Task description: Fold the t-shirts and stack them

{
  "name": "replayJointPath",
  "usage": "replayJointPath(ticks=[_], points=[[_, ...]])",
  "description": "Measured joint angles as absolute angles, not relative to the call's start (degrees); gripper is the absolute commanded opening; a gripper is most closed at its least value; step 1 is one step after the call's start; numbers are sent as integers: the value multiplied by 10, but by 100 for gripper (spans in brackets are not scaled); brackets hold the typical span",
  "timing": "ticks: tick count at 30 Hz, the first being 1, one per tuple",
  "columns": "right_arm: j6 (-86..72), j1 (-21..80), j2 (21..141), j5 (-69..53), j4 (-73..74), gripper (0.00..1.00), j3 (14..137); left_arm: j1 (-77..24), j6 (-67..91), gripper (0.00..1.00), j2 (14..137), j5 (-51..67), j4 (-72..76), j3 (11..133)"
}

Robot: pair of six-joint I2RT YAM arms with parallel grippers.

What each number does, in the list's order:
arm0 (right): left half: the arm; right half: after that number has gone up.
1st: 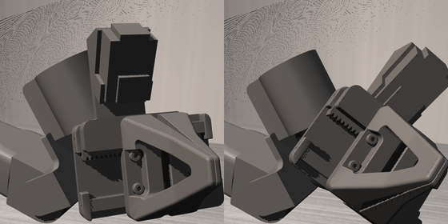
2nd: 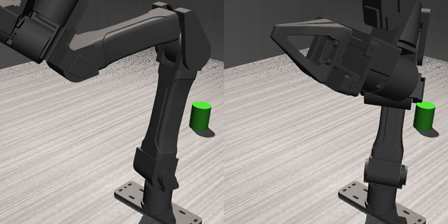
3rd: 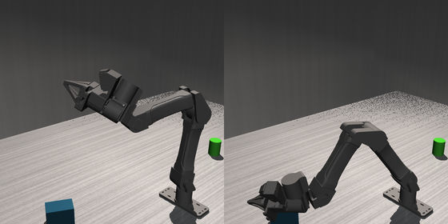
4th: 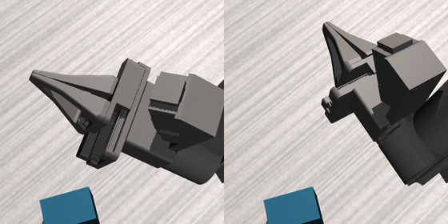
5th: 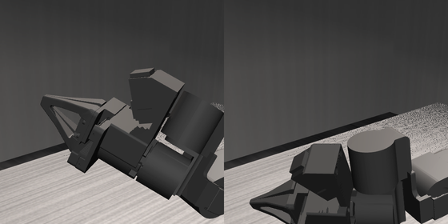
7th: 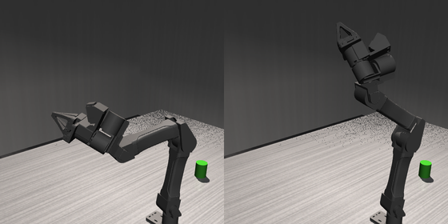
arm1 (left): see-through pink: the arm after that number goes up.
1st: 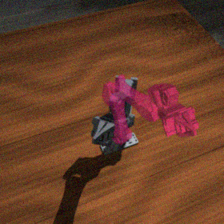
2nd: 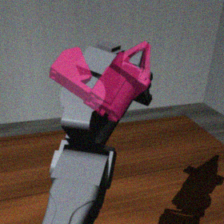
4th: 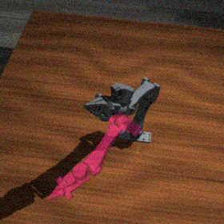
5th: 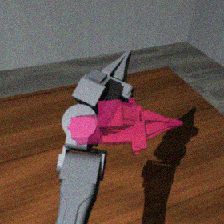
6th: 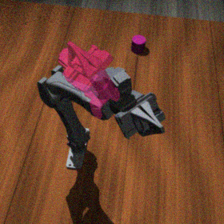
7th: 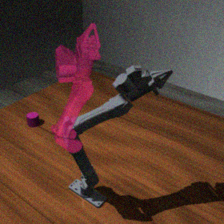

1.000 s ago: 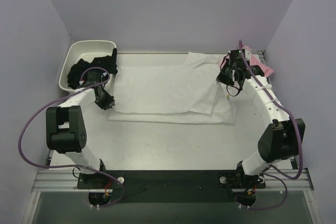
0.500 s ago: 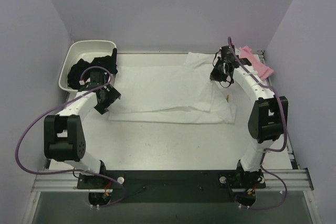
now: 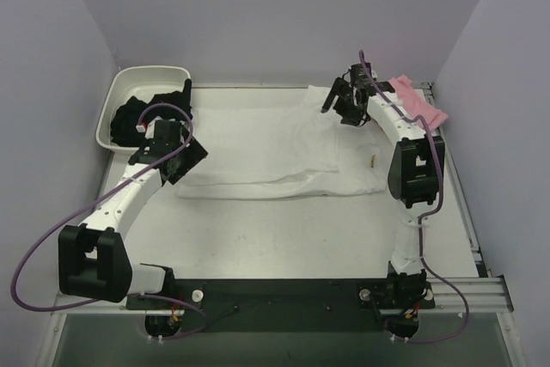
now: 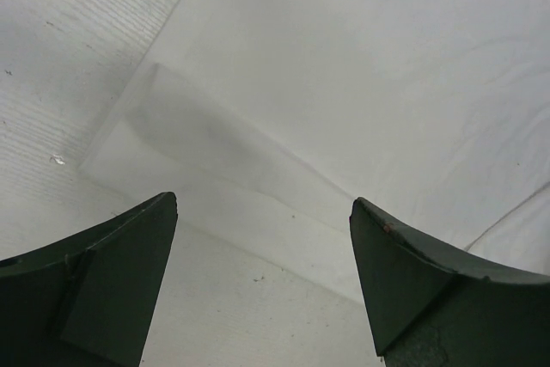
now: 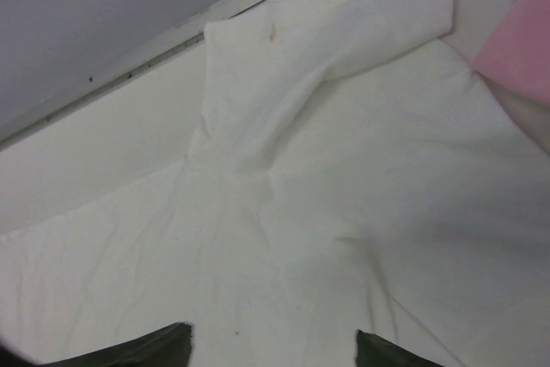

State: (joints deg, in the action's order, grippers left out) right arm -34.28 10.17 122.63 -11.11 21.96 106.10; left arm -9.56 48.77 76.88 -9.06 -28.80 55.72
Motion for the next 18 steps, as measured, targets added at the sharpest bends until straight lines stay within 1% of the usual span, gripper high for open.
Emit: replayJointPath(ticks=[1,2,5,13,18], points=[[-338,102,1227,-111,219,98,1062,-97,487,91,767,-92,-289,556],[-335,102,1227,-109,222,100,1062,-98,486,91,766,-94,-289,554],[-315,105,1208,-85,215,100,1041,-99,485,91,760,-97,-289,537],[-297,134,1037,-44,201,100,868,-110,484,91,759,-98,-288,521],[-299,164,966,-34,185,99,775,-130,485,91,759,-98,-282,514]])
